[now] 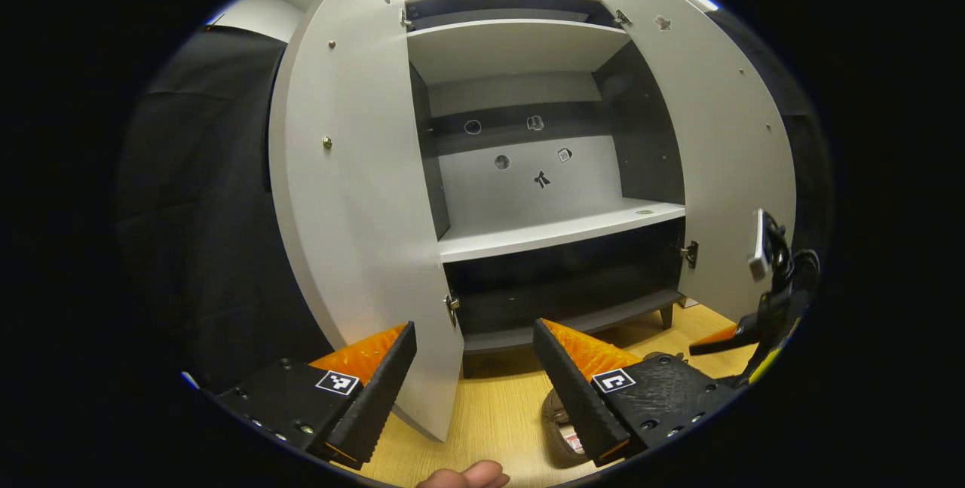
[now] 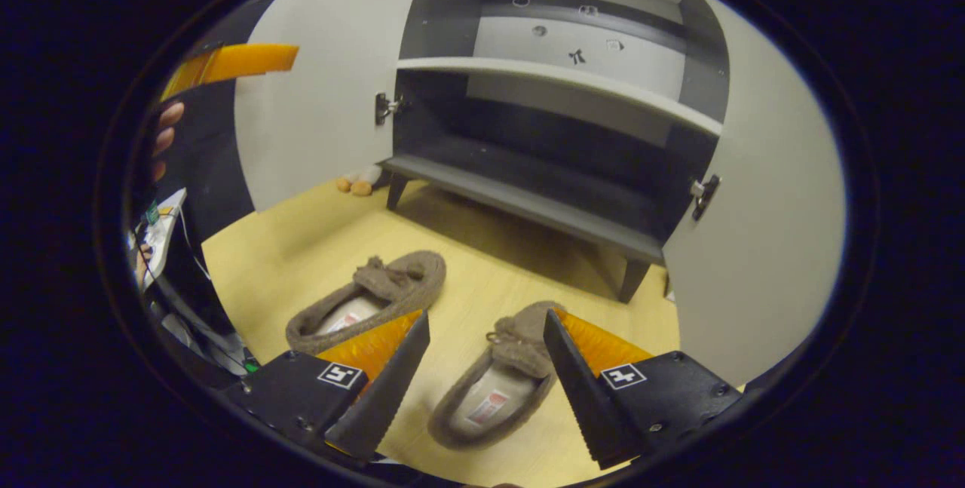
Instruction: Grab one shoe with the right hand and put it into the shoe cabinet, grab the other shoe with the left hand and put it into the shoe cabinet; then close the right door with the right hand and the left door with the left hand.
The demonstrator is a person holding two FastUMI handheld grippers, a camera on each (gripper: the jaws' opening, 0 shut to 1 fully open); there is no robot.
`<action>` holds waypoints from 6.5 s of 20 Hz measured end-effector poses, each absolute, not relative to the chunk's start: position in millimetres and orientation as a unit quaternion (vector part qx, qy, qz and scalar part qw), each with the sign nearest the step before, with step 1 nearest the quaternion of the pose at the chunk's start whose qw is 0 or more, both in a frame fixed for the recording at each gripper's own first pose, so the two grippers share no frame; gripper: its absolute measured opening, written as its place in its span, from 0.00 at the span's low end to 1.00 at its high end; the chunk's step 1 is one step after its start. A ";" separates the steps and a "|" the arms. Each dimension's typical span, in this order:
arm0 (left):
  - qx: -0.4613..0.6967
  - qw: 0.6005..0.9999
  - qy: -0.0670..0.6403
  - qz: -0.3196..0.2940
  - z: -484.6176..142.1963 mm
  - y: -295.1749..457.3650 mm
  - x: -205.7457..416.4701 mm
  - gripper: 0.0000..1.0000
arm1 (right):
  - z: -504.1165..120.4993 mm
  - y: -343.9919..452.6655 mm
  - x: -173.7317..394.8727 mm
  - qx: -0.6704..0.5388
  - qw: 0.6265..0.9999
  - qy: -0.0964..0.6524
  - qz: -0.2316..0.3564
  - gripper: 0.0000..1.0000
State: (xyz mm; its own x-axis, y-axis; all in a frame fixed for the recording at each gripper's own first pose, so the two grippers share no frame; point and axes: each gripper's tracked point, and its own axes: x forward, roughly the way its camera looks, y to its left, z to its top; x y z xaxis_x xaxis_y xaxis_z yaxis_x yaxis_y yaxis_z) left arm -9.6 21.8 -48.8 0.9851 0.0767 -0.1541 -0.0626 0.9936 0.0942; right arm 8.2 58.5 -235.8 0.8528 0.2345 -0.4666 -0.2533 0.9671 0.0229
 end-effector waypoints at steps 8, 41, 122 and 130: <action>0.043 0.995 0.088 0.034 -54.6 26.7 -13.8 0.96 | -310.3 83.3 1.1 0.010 0.926 0.346 0.153 0.84; 0.016 0.996 0.083 -0.032 -61.5 -9.4 3.7 0.96 | -22.2 13.3 13.7 0.064 0.991 0.104 0.055 0.04; -0.147 0.948 0.276 -0.062 -179.0 -53.6 14.0 0.06 | -18.0 -39.9 -32.1 0.107 0.988 0.114 0.005 1.00; -0.105 0.988 0.111 0.018 7.1 -0.7 56.8 0.06 | -5.9 -27.7 -11.9 0.130 0.989 0.066 0.035 1.00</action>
